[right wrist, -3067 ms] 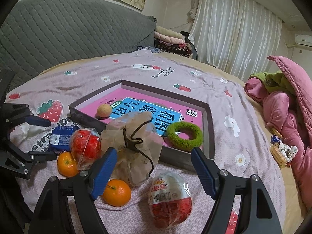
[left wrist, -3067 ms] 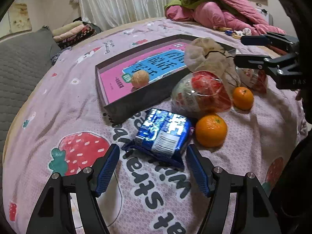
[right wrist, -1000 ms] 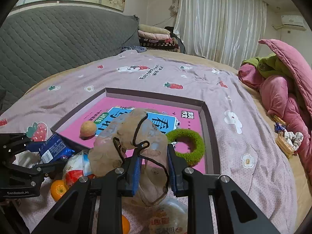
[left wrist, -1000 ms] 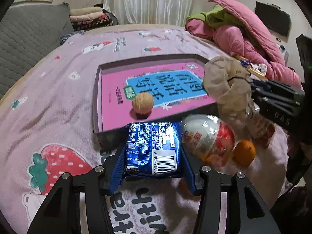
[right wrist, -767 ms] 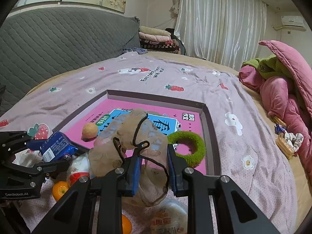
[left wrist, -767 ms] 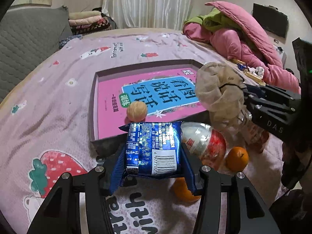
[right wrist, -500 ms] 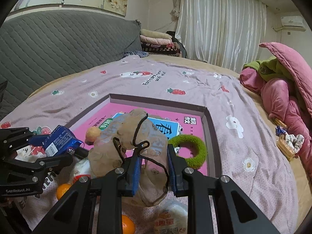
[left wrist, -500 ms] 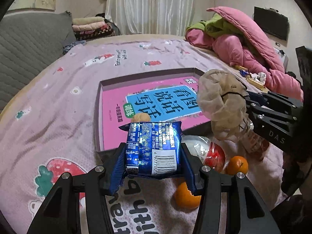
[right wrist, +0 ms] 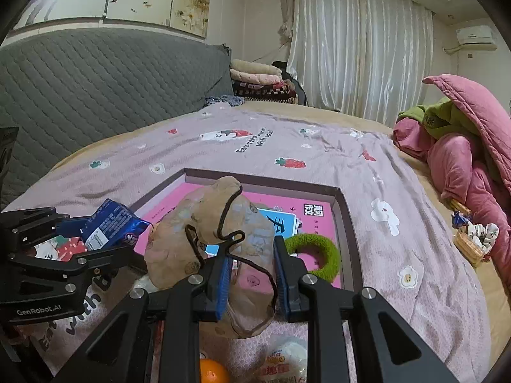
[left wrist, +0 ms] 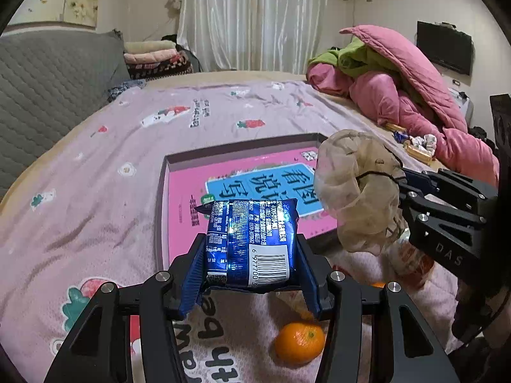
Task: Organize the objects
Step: 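Carry the packet over the tray with the left gripper while the right gripper carries the mesh bag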
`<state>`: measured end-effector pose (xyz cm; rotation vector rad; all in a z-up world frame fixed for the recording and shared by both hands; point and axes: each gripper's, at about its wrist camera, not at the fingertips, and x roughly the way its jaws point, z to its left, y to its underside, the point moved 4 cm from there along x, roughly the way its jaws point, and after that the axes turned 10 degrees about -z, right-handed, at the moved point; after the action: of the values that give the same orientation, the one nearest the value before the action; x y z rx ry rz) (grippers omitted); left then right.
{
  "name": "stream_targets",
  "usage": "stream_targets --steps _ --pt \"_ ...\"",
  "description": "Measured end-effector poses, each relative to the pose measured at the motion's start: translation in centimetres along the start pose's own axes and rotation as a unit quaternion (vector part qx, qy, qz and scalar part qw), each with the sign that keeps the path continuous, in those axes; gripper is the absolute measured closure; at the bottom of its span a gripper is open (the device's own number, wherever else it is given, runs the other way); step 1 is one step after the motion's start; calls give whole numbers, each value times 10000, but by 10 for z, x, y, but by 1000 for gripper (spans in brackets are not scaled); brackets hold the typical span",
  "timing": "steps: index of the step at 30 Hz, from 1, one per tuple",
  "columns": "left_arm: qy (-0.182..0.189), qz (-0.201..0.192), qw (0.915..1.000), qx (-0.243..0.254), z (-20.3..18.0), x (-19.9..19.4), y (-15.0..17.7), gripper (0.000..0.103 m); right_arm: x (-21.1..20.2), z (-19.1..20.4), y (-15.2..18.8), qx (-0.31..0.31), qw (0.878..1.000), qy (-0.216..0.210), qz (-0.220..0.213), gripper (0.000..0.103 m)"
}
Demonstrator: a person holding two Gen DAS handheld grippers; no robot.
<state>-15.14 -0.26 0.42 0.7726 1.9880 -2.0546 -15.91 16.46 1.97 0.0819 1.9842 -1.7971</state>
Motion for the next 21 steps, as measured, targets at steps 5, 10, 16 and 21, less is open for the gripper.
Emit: stream_targets --steps 5,10,16,21 --pt "20 -144 9999 -81 -1 -3 -7 49 -3 -4 -4 48 9999 57 -103 78" --pt "-9 -243 9996 -174 -1 -3 -13 49 -6 -8 -7 89 9998 104 -175 78" --pt "-57 -302 9993 -235 -2 1 -17 49 -8 -10 -11 110 9995 154 -268 78" --pt "-70 -313 9991 -275 -8 5 -20 49 -10 -13 -15 129 9990 212 -376 78"
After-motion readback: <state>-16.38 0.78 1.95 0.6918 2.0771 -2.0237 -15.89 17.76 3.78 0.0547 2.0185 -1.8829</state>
